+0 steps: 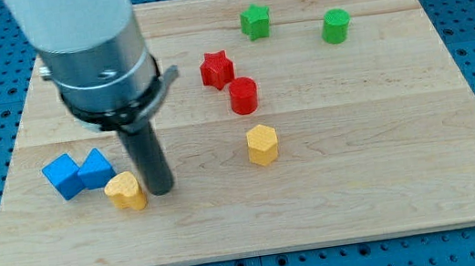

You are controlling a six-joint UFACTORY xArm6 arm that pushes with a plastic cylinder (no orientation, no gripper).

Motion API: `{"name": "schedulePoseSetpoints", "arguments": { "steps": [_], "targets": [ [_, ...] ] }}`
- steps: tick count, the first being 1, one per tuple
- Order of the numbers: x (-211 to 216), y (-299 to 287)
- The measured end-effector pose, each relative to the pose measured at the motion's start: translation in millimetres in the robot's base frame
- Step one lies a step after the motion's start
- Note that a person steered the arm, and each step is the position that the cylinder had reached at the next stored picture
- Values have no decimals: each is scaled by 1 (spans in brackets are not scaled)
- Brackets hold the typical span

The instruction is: Place the blue cube to the center left of the board

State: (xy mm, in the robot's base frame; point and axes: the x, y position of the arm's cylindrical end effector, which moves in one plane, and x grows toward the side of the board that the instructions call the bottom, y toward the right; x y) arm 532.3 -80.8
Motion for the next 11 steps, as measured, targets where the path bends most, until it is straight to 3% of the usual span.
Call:
{"name": "schedulePoseSetpoints", "arguments": {
  "steps": [1,2,3,5,6,7,8,9,10,11],
  "targets": [
    [43,25],
    [51,-106],
    [-3,-119],
    [-56,-171],
    [-27,-150],
    [-44,-195],
    [-106,-180],
    [-141,-135],
    [-79,-31],
    [-30,-3]
  ]
}}
